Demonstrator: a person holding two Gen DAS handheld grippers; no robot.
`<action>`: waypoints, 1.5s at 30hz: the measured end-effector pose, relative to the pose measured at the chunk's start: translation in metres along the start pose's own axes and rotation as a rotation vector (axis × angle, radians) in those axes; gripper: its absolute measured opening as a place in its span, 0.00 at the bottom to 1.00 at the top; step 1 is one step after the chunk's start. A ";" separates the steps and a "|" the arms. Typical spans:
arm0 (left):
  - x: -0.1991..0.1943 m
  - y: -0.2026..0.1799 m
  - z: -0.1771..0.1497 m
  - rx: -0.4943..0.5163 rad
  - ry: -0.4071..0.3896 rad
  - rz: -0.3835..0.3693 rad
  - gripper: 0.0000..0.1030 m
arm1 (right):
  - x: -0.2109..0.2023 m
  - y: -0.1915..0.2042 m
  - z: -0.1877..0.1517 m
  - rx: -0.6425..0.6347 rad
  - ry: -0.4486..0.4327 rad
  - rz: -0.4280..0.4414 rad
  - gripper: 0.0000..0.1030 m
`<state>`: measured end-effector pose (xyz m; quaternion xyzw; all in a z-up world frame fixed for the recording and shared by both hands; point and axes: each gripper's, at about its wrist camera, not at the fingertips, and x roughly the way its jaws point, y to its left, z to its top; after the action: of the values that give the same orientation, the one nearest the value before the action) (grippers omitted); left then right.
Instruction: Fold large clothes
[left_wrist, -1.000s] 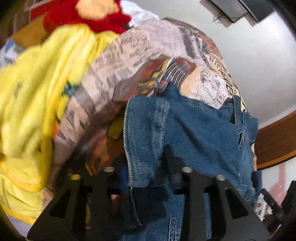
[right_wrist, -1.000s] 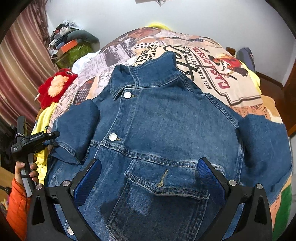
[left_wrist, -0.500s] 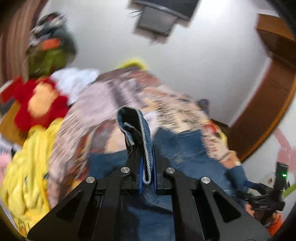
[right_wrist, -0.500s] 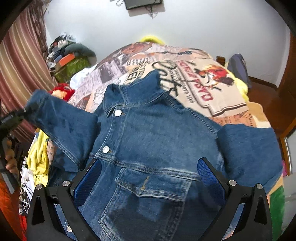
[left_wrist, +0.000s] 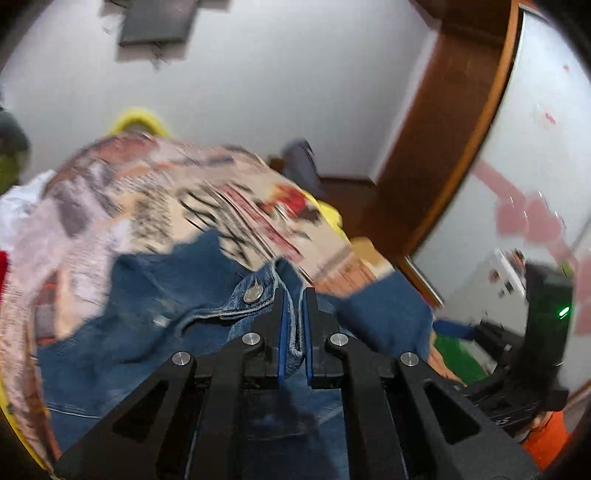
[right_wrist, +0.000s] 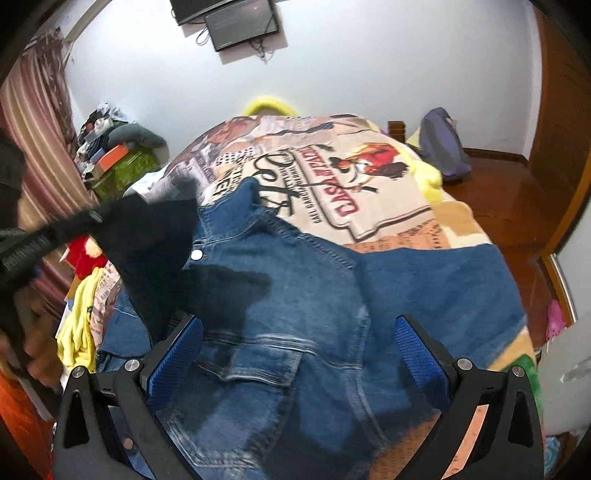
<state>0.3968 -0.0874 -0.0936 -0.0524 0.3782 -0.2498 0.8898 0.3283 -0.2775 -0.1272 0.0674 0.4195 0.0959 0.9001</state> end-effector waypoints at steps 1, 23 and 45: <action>0.009 -0.007 -0.004 0.011 0.027 -0.012 0.06 | -0.004 -0.005 -0.001 0.002 -0.004 -0.011 1.00; -0.058 0.047 -0.055 0.142 0.028 0.287 0.84 | 0.016 -0.002 0.014 0.066 0.062 0.088 1.00; -0.072 0.246 -0.237 -0.344 0.309 0.556 0.85 | 0.166 0.037 0.000 0.187 0.402 0.146 0.69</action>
<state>0.2882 0.1840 -0.2845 -0.0583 0.5444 0.0641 0.8343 0.4286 -0.2032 -0.2423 0.1601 0.5913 0.1332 0.7791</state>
